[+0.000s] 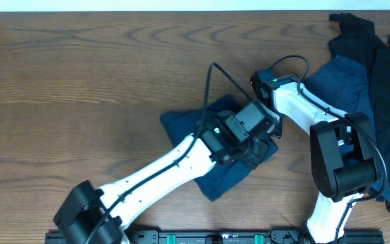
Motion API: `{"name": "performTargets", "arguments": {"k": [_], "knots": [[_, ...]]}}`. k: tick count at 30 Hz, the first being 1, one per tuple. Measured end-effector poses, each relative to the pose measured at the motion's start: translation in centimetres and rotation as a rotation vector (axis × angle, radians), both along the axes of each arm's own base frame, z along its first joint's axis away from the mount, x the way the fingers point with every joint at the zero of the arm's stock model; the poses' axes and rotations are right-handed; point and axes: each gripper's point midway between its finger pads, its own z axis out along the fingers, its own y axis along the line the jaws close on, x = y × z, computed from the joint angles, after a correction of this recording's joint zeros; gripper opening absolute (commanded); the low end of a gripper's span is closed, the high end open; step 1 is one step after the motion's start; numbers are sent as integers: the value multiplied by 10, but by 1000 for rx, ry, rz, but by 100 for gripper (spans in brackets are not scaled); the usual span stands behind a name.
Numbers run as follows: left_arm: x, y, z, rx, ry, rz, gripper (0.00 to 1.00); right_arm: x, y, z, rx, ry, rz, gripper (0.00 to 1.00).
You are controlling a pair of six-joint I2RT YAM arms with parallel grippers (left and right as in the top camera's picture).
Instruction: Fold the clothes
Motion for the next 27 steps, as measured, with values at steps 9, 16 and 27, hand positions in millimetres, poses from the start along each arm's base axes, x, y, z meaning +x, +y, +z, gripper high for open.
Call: {"name": "performTargets", "arguments": {"k": [9,16,27], "knots": [[-6,-8,-52,96,65,-24,10,-1,2,0,11,7,-10,1],[0,-12,-51,87,32,-22,34,-4,-10,6,8,43,-52,4],[24,26,-25,124,26,35,56,48,-40,95,139,-189,27,24]]}}
